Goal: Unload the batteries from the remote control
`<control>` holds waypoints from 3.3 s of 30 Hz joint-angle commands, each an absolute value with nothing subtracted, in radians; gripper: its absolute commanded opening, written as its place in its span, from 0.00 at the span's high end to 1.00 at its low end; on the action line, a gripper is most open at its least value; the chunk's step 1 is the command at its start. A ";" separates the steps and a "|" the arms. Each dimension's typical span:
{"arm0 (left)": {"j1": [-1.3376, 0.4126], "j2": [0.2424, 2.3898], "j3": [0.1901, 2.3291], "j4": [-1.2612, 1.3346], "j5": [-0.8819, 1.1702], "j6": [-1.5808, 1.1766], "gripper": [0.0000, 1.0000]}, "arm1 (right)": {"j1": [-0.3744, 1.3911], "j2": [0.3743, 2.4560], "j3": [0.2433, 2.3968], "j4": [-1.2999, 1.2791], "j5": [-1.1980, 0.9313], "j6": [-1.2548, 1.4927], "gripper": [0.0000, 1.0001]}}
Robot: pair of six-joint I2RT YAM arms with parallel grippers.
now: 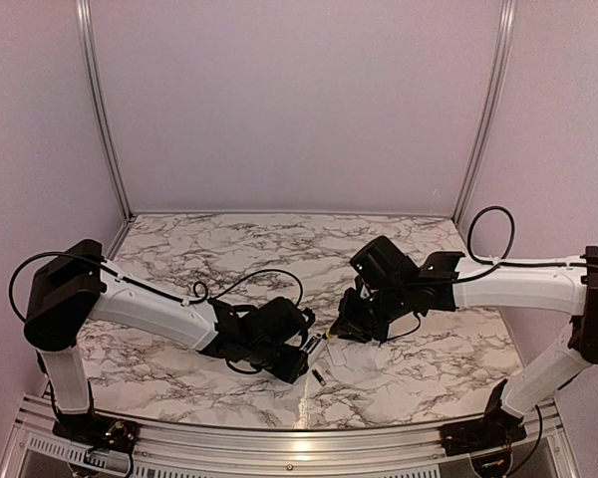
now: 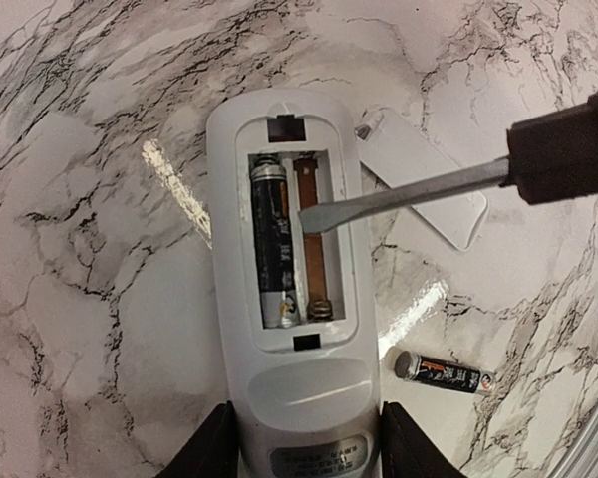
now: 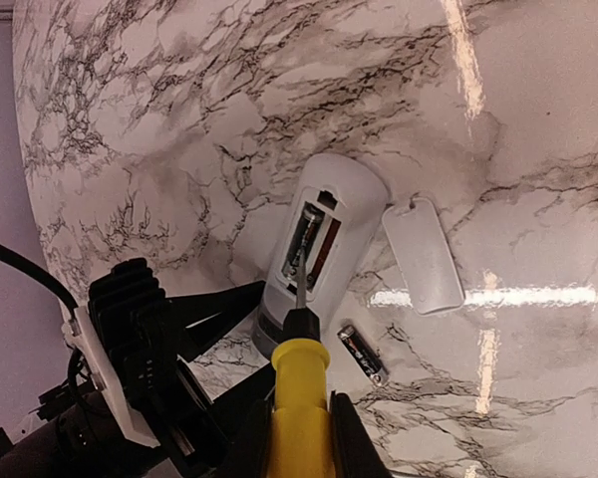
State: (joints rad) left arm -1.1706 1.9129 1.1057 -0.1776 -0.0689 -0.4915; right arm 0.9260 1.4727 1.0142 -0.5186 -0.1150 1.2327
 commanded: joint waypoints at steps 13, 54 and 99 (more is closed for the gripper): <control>-1.169 1.962 1.111 -0.214 -0.037 -0.485 0.61 | 0.910 1.503 0.994 -0.490 -0.105 1.247 1.00; -1.169 1.977 1.126 -0.219 -0.027 -0.472 0.62 | 0.887 1.520 0.914 -0.400 -0.185 1.233 1.00; -1.169 1.993 1.150 -0.217 -0.051 -0.512 0.62 | 0.881 1.618 1.185 -0.623 -0.212 0.967 1.00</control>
